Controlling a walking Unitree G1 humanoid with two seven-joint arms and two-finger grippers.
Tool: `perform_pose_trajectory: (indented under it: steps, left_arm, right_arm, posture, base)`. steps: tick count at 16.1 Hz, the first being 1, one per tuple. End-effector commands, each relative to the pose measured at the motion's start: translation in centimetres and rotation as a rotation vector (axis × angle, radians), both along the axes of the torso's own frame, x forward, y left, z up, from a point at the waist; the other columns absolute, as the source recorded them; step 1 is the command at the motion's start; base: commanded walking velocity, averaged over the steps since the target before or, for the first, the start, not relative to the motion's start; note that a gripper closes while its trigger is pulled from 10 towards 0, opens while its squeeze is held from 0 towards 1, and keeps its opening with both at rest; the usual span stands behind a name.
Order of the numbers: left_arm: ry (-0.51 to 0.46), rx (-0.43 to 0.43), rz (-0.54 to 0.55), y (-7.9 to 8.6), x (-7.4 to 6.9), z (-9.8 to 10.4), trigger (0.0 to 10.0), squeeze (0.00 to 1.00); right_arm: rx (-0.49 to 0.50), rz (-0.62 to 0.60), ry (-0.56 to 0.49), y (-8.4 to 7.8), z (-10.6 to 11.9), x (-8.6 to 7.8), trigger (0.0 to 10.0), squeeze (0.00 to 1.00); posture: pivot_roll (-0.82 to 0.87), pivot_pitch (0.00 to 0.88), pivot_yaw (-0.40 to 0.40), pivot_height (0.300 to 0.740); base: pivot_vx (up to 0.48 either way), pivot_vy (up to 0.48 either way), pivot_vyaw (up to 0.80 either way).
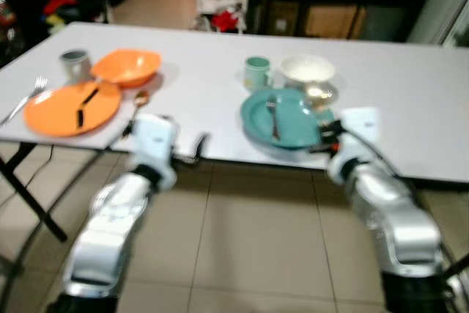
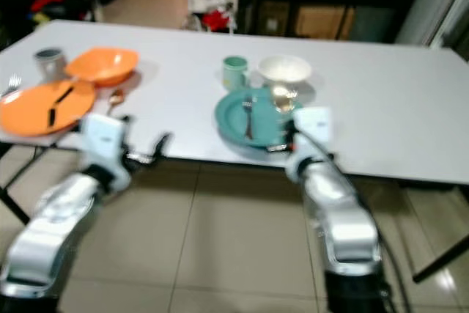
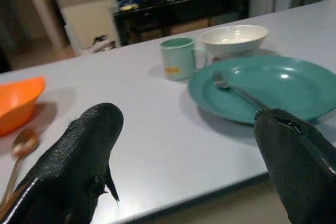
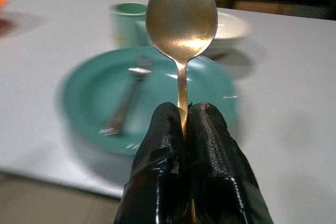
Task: Setting the table
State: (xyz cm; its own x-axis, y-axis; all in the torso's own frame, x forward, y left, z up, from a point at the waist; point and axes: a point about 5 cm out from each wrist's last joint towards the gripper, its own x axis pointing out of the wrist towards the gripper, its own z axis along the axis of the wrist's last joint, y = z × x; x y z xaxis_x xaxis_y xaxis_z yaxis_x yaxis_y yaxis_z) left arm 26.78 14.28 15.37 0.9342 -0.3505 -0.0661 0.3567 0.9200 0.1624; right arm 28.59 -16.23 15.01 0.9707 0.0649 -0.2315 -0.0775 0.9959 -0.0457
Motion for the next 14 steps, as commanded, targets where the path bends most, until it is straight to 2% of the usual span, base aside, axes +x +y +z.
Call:
perform_pose_trajectory:
  steps: [1, 14]
  left_arm:
    - [-0.008, 0.018, 0.026, 0.90, 0.17, 0.26, 10.0, 0.00]
    - [-0.001, 0.010, 0.043, 0.84, 0.03, 0.07, 10.0, 0.00]
  right_arm:
    - [0.011, 0.028, -0.011, 0.76, 0.20, 0.15, 10.0, 0.00]
    - [0.014, 0.091, 0.028, 1.30, -0.27, 0.78, 10.0, 0.00]
  posture:
    - [0.10, 0.000, 0.011, 0.740]
    - [0.11, 0.000, -0.023, 0.740]
  base:
    - [0.345, 0.000, -0.80]
    - [0.347, 0.000, 0.00]
